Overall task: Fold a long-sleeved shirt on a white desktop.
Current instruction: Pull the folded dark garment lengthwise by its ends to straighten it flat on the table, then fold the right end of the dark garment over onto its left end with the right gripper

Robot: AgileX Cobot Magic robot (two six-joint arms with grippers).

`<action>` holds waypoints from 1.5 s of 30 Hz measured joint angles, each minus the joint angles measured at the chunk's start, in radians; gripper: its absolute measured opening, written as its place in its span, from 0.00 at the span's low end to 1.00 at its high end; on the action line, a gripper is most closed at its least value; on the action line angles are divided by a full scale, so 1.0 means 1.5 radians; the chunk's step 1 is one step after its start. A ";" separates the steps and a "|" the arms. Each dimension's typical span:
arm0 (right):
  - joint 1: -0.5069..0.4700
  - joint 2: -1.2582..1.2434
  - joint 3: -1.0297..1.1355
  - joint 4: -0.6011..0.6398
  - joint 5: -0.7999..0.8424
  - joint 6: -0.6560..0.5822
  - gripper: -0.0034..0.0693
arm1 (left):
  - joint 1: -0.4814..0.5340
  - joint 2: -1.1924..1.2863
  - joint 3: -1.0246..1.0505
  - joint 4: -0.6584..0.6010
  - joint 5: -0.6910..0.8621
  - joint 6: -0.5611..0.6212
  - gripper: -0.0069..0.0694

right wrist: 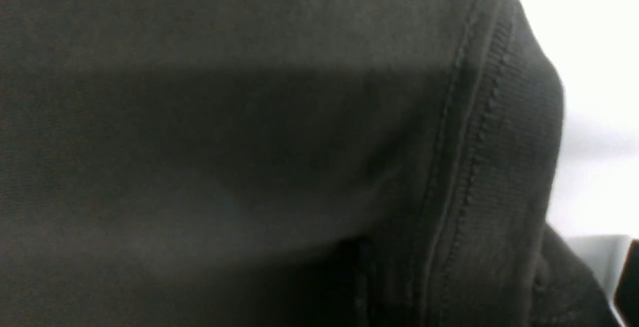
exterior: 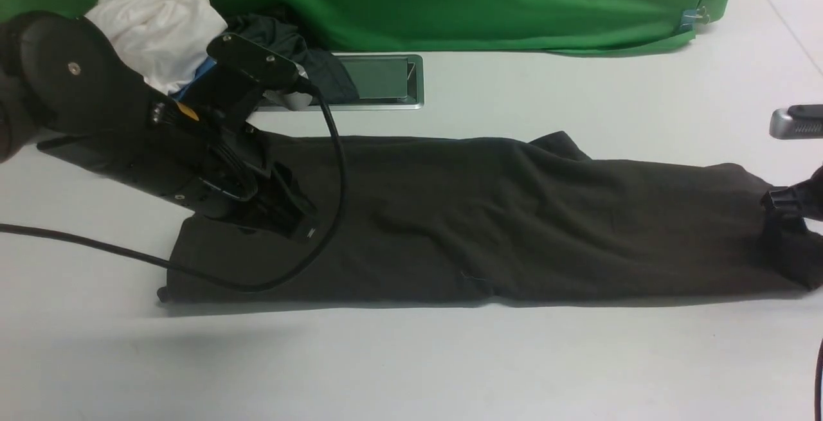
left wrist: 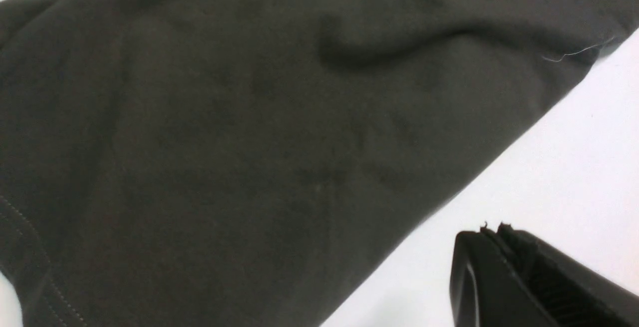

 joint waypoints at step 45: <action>0.060 -0.418 0.005 0.547 0.115 -0.158 0.18 | 0.000 -0.018 0.000 0.050 0.008 0.000 0.12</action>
